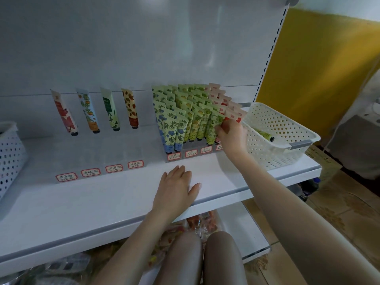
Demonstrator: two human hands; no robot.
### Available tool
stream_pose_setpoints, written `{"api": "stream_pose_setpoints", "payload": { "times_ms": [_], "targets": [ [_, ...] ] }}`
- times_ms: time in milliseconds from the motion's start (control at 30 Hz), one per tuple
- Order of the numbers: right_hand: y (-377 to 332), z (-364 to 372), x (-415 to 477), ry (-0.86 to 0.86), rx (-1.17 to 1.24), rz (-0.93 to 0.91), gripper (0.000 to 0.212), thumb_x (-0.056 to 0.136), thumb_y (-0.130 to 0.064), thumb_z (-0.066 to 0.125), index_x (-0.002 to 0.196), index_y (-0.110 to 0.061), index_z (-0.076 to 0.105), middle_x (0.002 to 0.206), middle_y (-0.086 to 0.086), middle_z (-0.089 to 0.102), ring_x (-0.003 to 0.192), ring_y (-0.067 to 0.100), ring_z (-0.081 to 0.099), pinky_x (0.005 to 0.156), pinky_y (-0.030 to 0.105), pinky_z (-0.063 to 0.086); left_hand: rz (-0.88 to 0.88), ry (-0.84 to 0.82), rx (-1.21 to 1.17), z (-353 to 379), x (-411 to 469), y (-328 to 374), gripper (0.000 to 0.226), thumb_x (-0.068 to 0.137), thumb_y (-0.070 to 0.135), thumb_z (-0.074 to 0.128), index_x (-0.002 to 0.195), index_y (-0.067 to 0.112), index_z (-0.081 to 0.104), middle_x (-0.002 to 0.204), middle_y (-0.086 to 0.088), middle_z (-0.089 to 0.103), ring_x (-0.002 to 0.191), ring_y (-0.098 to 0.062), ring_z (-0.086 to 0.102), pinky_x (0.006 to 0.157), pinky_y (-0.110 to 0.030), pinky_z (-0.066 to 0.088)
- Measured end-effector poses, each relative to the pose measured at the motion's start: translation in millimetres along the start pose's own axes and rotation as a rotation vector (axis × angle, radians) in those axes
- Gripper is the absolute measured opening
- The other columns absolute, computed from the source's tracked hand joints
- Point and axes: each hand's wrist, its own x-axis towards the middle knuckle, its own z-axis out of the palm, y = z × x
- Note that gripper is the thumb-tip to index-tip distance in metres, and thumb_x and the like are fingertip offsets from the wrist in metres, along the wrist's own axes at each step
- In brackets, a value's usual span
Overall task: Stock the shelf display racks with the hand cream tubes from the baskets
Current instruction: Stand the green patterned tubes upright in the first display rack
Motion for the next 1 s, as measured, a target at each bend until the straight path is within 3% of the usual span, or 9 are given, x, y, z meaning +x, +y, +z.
{"api": "stream_pose_setpoints", "payload": {
  "times_ms": [233,433,600,667,733,833,900,1000],
  "targets": [
    [1,0,-3,0.001,0.009,-0.008,0.020,0.092,-0.017,0.052,0.094,-0.001,0.064,0.090,0.016,0.067,0.084,0.030,0.059,0.064,0.026,0.034,-0.008,0.004,0.018,1,1,0,0.031,0.095,0.044,0.035,0.089,0.015,0.045,0.090,0.003,0.041,0.095,-0.019,0.044,0.085,-0.034,0.034],
    [2,-3,-6,0.002,0.004,-0.013,0.022,0.091,-0.017,0.053,0.100,-0.001,0.064,0.093,0.014,0.068,0.086,0.031,0.061,0.066,0.028,0.041,-0.007,0.010,-0.021,-2,0,1,0.028,0.095,0.042,0.036,0.083,0.017,0.038,0.087,0.004,0.038,0.094,-0.019,0.043,0.084,-0.035,0.034],
    [-3,-15,-15,-0.063,-0.011,-0.038,0.026,0.090,-0.016,0.056,0.111,-0.001,0.059,0.105,0.015,0.067,0.097,0.032,0.061,0.081,0.040,0.050,0.041,0.025,-0.014,-7,-4,4,0.027,0.095,0.036,0.041,0.079,0.015,0.041,0.085,0.000,0.044,0.091,-0.021,0.047,0.077,-0.031,0.031],
    [-8,-29,-15,-0.086,0.000,-0.066,0.027,0.090,-0.014,0.056,0.113,0.001,0.057,0.107,0.016,0.066,0.098,0.031,0.061,0.084,0.040,0.050,0.102,0.041,-0.016,-17,0,9,0.025,0.092,0.030,0.048,0.078,0.009,0.052,0.085,-0.004,0.055,0.087,-0.025,0.054,0.074,-0.033,0.037],
    [-13,-49,-10,-0.053,0.013,-0.083,0.031,0.092,-0.014,0.055,0.120,0.001,0.055,0.112,0.015,0.064,0.099,0.025,0.061,0.083,0.028,0.048,0.164,0.133,-0.034,-31,10,17,0.024,0.084,0.026,0.056,0.084,0.004,0.066,0.084,-0.010,0.065,0.079,-0.030,0.062,0.066,-0.034,0.048],
    [-10,-86,7,0.047,0.010,-0.079,0.034,0.093,-0.015,0.053,0.125,-0.001,0.054,0.117,0.012,0.063,0.098,0.018,0.058,0.075,0.015,0.039,0.213,0.174,-0.143,-59,31,45,0.028,0.092,0.024,0.054,0.108,0.004,0.065,0.101,-0.012,0.065,0.094,-0.031,0.059,0.074,-0.036,0.049],
    [2,-110,21,0.089,-0.046,-0.048,0.033,0.094,-0.016,0.052,0.123,-0.002,0.055,0.116,0.012,0.063,0.100,0.021,0.058,0.073,0.017,0.038,0.224,0.131,-0.191,-69,49,62,0.029,0.095,0.029,0.048,0.111,0.009,0.062,0.104,-0.007,0.062,0.098,-0.025,0.056,0.076,-0.037,0.047],
    [32,-137,39,0.019,-0.121,0.031,0.030,0.094,-0.018,0.053,0.119,-0.001,0.057,0.109,0.016,0.064,0.090,0.026,0.059,0.070,0.028,0.044,0.272,0.110,-0.226,-75,75,88,0.029,0.095,0.029,0.047,0.110,0.009,0.061,0.104,-0.007,0.061,0.095,-0.023,0.056,0.077,-0.039,0.047]
  ]
}}
